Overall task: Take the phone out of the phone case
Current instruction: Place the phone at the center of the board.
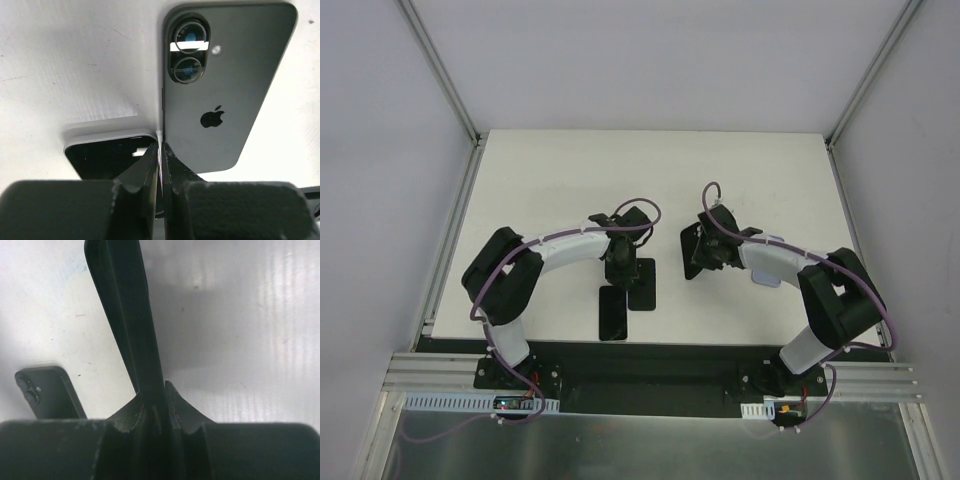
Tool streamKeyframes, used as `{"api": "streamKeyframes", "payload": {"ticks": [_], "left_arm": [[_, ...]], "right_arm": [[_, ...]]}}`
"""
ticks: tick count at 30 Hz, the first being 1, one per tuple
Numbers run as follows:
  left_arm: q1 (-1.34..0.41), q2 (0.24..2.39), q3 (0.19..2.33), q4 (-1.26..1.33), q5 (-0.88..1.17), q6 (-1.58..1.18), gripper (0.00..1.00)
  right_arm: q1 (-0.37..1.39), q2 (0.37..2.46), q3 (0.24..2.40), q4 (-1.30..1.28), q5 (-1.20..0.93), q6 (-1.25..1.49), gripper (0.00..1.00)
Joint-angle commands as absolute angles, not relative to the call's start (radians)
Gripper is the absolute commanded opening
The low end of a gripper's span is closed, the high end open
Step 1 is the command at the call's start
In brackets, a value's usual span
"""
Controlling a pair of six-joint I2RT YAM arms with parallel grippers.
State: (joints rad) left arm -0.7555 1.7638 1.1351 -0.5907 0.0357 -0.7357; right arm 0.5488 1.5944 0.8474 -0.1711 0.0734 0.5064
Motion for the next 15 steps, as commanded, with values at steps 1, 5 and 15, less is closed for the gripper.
{"api": "streamKeyframes", "payload": {"ticks": [1, 5, 15], "left_arm": [[-0.742, 1.828, 1.187, -0.666, -0.032, -0.696, 0.00], [-0.721, 1.867, 1.253, -0.666, -0.029, -0.690, 0.00], [-0.681, 1.893, 1.388, -0.667, -0.021, -0.658, 0.00]], "right_arm": [[0.509, 1.586, 0.857, -0.376, 0.282, 0.436, 0.01], [0.509, 1.552, 0.861, -0.397, 0.296, 0.430, 0.01], [0.509, 1.513, 0.882, -0.474, 0.336, 0.391, 0.03]]}}
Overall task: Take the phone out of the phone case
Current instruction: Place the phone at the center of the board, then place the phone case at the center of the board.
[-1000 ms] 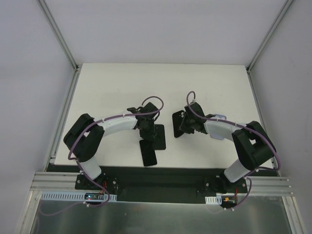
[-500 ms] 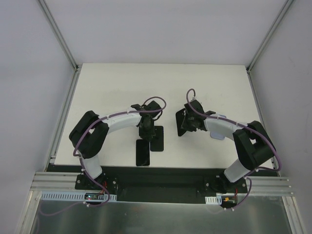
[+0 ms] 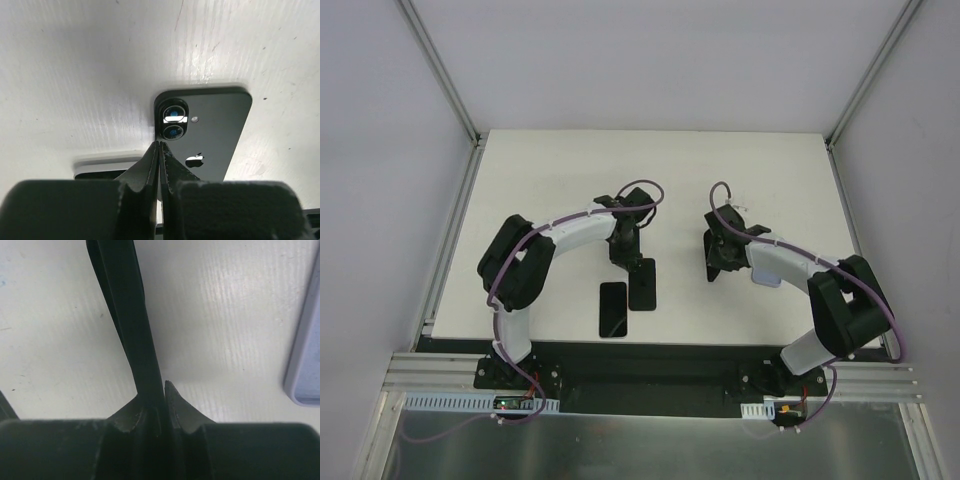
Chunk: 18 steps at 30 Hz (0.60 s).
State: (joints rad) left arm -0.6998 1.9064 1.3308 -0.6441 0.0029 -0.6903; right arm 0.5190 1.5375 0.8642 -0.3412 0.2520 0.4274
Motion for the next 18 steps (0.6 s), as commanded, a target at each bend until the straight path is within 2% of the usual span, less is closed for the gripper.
{"api": "streamKeyframes", "payload": {"ticks": [1, 3, 4, 7, 12, 18], "left_arm": [[-0.673, 1.879, 1.393, -0.666, -0.021, -0.658, 0.00], [-0.652, 1.862, 1.399, -0.666, -0.021, -0.654, 0.00], [-0.644, 1.846, 1.401, -0.666, -0.018, -0.649, 0.00], [-0.606, 1.801, 1.399, -0.666, -0.011, -0.635, 0.00], [-0.549, 1.712, 1.371, -0.667, -0.006, -0.615, 0.00], [-0.454, 1.573, 1.299, -0.666, -0.003, -0.589, 0.00]], "right_arm": [[0.511, 1.506, 0.884, -0.476, 0.337, 0.388, 0.11], [0.508, 1.497, 0.887, -0.476, 0.339, 0.379, 0.25], [0.503, 1.496, 0.887, -0.476, 0.334, 0.373, 0.41], [0.485, 1.490, 0.902, -0.491, 0.331, 0.364, 0.60], [0.437, 1.468, 0.922, -0.546, 0.382, 0.354, 0.68], [0.361, 1.375, 0.939, -0.592, 0.402, 0.288, 0.73]]}}
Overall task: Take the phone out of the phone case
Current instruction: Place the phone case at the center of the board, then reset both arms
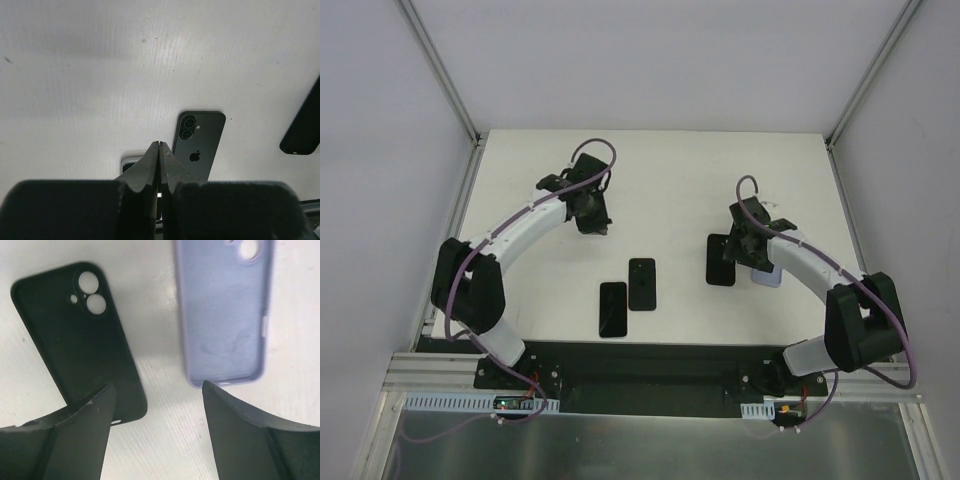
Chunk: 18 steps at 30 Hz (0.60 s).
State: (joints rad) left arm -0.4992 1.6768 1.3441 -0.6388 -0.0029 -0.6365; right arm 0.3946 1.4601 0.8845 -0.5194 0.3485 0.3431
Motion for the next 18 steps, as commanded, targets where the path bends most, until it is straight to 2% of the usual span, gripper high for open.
{"api": "streamKeyframes", "payload": {"ticks": [1, 6, 10, 11, 15, 16, 18], "left_arm": [[-0.443, 1.534, 1.287, -0.666, -0.003, -0.584, 0.00], [-0.349, 1.428, 1.192, -0.667, 0.035, -0.561, 0.00], [-0.305, 1.333, 1.114, -0.667, 0.038, -0.549, 0.01], [-0.302, 1.321, 1.105, -0.667, 0.040, -0.545, 0.03], [-0.291, 1.270, 1.052, -0.669, 0.055, -0.534, 0.25], [-0.290, 1.256, 1.036, -0.669, 0.058, -0.535, 0.35], [-0.288, 1.244, 1.023, -0.672, 0.058, -0.541, 0.48]], "right_arm": [[0.348, 1.356, 0.943, -0.600, 0.400, 0.281, 0.76], [0.325, 1.290, 0.963, -0.643, 0.400, 0.242, 0.90], [0.321, 1.223, 0.979, -0.676, 0.410, 0.224, 0.95], [0.319, 1.212, 0.982, -0.684, 0.410, 0.218, 0.95], [0.318, 1.152, 0.983, -0.725, 0.429, 0.212, 0.96], [0.318, 1.143, 0.983, -0.735, 0.434, 0.210, 0.96], [0.319, 1.109, 0.977, -0.756, 0.446, 0.212, 0.96]]}}
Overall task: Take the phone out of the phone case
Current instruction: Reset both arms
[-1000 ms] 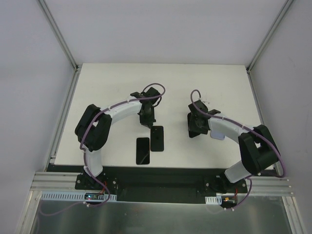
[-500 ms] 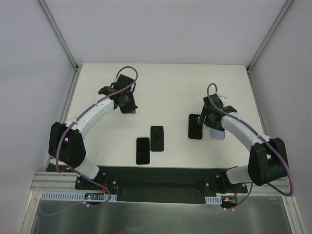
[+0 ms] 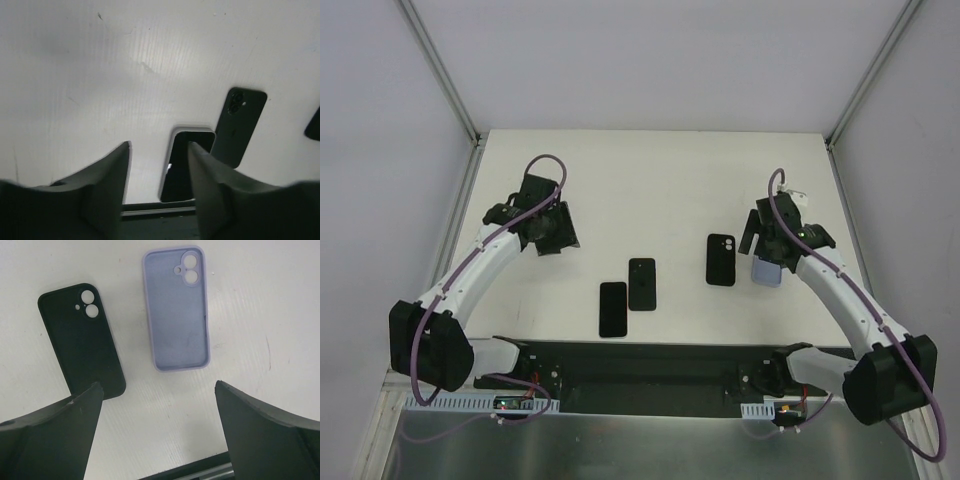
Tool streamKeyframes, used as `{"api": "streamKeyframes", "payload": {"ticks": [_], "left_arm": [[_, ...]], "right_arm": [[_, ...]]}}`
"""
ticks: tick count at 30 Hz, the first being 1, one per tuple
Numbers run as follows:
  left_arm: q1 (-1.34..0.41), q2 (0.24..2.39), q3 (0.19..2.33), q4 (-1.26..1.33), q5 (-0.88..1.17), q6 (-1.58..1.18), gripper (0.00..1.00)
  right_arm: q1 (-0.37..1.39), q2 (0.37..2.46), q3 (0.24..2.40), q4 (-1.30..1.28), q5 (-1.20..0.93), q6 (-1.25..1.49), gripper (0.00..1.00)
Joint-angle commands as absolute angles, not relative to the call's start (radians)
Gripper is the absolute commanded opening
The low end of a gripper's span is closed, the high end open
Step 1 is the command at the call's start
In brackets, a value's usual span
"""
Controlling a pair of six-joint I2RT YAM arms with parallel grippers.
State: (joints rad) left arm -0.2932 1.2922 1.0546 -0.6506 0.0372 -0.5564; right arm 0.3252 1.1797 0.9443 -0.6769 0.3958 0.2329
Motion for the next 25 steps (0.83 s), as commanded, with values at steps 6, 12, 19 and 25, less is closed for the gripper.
{"api": "streamKeyframes", "payload": {"ticks": [6, 12, 19, 25], "left_arm": [[-0.282, 1.224, 1.020, -0.689, 0.066, -0.545, 0.88], [-0.275, 1.218, 1.032, -0.701, 0.063, -0.543, 0.90], [-0.268, 1.224, 1.046, -0.710, 0.066, -0.529, 0.91], [-0.262, 1.215, 1.069, -0.719, 0.072, -0.523, 0.91]], "right_arm": [[0.318, 1.029, 0.957, -0.802, 0.475, 0.206, 0.96], [0.318, 0.985, 0.943, -0.834, 0.488, 0.209, 0.96], [0.318, 0.979, 0.939, -0.839, 0.491, 0.227, 0.96], [0.318, 0.974, 0.971, -0.834, 0.488, 0.227, 0.96]]}}
